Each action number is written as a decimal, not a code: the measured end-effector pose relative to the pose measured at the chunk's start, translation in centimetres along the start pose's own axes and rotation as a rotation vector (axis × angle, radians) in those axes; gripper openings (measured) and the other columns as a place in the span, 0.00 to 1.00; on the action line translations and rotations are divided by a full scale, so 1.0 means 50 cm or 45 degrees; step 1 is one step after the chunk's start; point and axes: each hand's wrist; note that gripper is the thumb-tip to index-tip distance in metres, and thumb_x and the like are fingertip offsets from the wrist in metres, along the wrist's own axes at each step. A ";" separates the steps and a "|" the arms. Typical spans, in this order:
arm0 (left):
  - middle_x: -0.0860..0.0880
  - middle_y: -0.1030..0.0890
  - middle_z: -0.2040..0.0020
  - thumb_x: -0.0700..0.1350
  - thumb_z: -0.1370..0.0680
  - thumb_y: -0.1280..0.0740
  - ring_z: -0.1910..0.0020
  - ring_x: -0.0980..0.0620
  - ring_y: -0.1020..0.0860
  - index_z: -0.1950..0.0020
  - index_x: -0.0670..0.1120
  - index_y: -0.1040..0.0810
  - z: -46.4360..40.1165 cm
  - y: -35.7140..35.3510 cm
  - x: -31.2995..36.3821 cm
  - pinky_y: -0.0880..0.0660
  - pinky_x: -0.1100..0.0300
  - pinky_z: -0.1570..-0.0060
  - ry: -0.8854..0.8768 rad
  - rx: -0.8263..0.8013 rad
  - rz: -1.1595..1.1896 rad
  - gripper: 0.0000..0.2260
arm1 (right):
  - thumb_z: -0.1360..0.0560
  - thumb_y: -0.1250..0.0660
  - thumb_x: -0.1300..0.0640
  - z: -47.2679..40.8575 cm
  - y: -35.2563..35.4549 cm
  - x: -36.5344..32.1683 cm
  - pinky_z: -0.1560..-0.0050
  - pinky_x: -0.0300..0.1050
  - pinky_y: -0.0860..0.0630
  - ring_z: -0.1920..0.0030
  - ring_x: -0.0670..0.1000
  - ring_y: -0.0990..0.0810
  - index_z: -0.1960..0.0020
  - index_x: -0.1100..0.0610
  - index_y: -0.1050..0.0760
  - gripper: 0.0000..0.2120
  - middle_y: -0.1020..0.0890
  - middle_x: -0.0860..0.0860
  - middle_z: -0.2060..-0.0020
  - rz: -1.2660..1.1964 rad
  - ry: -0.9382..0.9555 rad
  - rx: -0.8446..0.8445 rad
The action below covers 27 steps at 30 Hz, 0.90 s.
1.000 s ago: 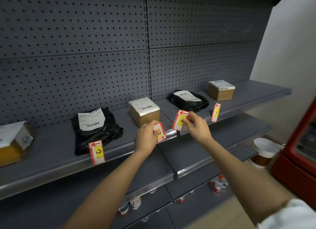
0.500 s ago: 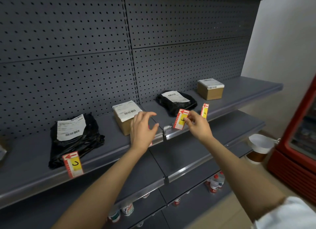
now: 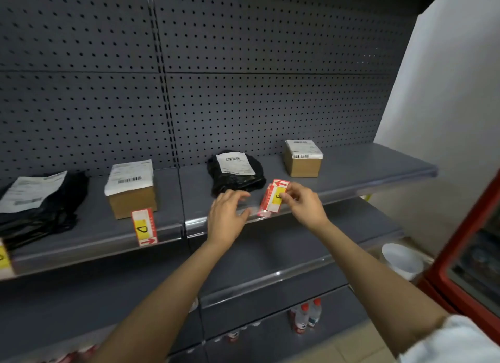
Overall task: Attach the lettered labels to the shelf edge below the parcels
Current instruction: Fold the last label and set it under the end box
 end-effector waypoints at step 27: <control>0.47 0.25 0.57 0.44 0.35 0.24 0.55 0.47 0.29 0.61 0.46 0.27 0.026 -0.061 -0.016 0.36 0.58 0.56 -0.005 0.050 -0.413 0.13 | 0.26 0.32 0.53 -0.069 -0.088 0.018 0.58 0.47 0.26 0.60 0.49 0.25 0.57 0.56 0.25 0.06 0.28 0.46 0.57 -0.189 0.243 -0.046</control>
Point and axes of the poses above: each hand's wrist, its own z-axis away from the middle knuckle, its own y-axis out of the back of the hand, x = y × z
